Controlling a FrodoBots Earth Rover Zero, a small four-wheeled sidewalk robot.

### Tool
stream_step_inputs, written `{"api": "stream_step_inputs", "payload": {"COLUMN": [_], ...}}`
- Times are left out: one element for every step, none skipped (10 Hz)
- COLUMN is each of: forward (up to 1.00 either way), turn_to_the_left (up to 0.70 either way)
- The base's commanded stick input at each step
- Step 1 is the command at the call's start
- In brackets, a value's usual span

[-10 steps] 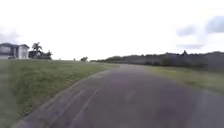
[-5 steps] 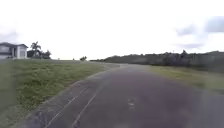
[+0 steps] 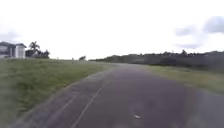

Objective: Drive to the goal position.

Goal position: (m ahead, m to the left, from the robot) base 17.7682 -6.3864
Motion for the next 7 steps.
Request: {"api": "stream_step_inputs", "payload": {"forward": [0.7, 0.7, 0.7, 0.7, 0.7, 0.7, 0.7], "turn_to_the_left": [0.0, 0.0, 0.0, 0.0, 0.0, 0.0, 0.0]}}
